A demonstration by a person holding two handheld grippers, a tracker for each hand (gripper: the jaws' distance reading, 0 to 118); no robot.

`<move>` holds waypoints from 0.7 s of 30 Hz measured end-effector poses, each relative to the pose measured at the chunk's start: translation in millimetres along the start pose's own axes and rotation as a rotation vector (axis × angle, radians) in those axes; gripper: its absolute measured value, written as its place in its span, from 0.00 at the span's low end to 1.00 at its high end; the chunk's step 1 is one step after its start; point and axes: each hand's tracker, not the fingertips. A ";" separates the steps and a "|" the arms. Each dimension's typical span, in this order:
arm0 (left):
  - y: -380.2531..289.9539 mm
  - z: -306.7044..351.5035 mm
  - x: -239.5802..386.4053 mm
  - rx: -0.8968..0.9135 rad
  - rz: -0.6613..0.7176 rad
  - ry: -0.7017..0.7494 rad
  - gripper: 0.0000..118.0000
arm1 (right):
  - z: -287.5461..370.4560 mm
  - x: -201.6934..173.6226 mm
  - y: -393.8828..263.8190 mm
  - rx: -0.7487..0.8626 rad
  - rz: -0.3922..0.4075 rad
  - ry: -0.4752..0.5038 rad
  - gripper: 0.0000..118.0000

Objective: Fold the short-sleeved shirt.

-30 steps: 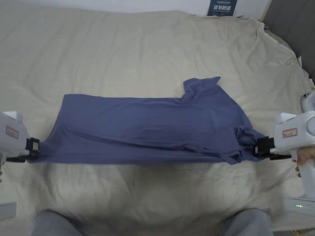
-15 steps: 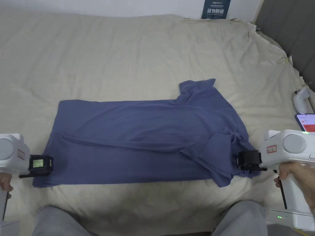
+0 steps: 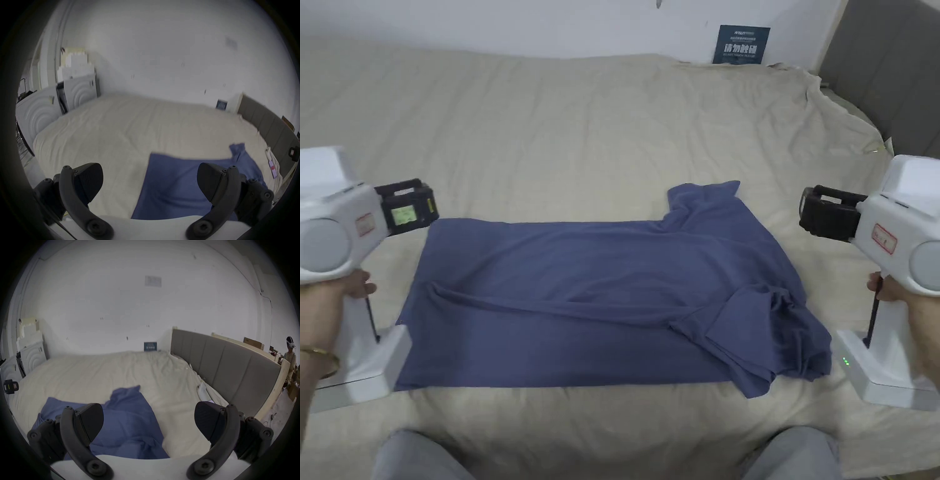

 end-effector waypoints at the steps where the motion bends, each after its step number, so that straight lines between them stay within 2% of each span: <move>1: -3.1 3.1 6.1 0.044 -0.002 -0.003 0.96 | 1.4 -2.8 -3.3 0.024 -0.010 0.022 0.95; 3: -8.0 7.4 15.1 0.088 -0.006 -0.029 0.84 | 3.0 -8.5 -10.6 0.053 -0.032 0.061 0.93; 5: -15.2 6.3 20.4 0.101 -0.014 -0.043 0.65 | 6.2 -13.4 -16.6 0.080 -0.050 0.098 0.83; 6: -18.2 6.8 23.7 0.113 -0.024 -0.047 0.48 | 6.1 -15.7 -19.0 0.080 -0.053 0.101 0.70; 8: -23.3 6.9 28.3 0.127 -0.040 -0.052 0.26 | 5.5 -19.3 -22.6 0.083 -0.064 0.106 0.46; 9: -25.9 7.6 29.7 0.134 -0.042 -0.061 0.13 | 4.4 -21.5 -24.0 0.084 -0.069 0.104 0.26; 13: -29.7 10.5 32.5 0.154 -0.039 -0.064 0.00 | -0.5 -25.3 -26.9 0.099 -0.072 0.085 0.02; 21: -32.5 0.6 36.0 0.127 -0.081 -0.090 0.00 | -16.3 -25.2 -23.7 0.071 -0.079 0.118 0.00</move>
